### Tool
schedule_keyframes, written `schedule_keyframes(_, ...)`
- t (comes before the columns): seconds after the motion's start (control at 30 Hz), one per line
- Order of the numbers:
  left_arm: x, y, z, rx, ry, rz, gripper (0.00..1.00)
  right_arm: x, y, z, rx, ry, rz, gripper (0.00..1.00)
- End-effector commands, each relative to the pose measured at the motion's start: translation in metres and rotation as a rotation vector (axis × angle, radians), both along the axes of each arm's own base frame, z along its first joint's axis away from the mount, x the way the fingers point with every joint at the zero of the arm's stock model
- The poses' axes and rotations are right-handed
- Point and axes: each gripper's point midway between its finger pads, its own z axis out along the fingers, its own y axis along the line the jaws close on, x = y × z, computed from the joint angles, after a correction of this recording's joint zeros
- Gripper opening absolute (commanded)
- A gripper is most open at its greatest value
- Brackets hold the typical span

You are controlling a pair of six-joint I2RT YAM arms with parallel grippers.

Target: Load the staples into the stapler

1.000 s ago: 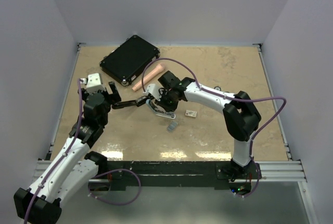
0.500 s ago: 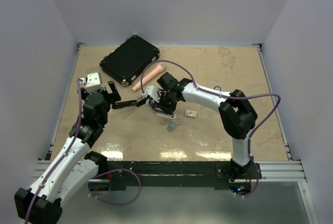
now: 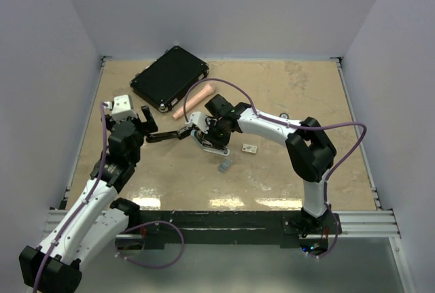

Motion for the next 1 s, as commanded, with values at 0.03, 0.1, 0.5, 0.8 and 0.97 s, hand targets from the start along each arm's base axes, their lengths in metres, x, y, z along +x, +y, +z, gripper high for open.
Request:
schedule_keyframes(0.03,0.003,0.001,0.01,-0.008,-0.037,0.001,0.95,0.001,0.003,0.003,0.019,-0.016,0.025,0.09)
schedule_keyframes(0.1,0.004,0.001,0.011,-0.009,-0.04,0.003,0.95,0.001,0.002,0.001,0.014,-0.016,0.024,0.09)
schedule_keyframes(0.5,0.004,0.0,0.01,-0.011,-0.037,-0.003,0.95,-0.002,0.002,-0.003,0.014,0.003,0.027,0.09)
schedule_keyframes(0.8,0.004,0.0,0.01,-0.012,-0.037,-0.005,0.95,-0.008,0.004,-0.006,0.022,0.035,0.039,0.09)
schedule_keyframes(0.97,0.005,0.0,0.009,-0.012,-0.035,-0.005,0.95,-0.008,0.006,-0.005,0.03,0.047,0.022,0.09)
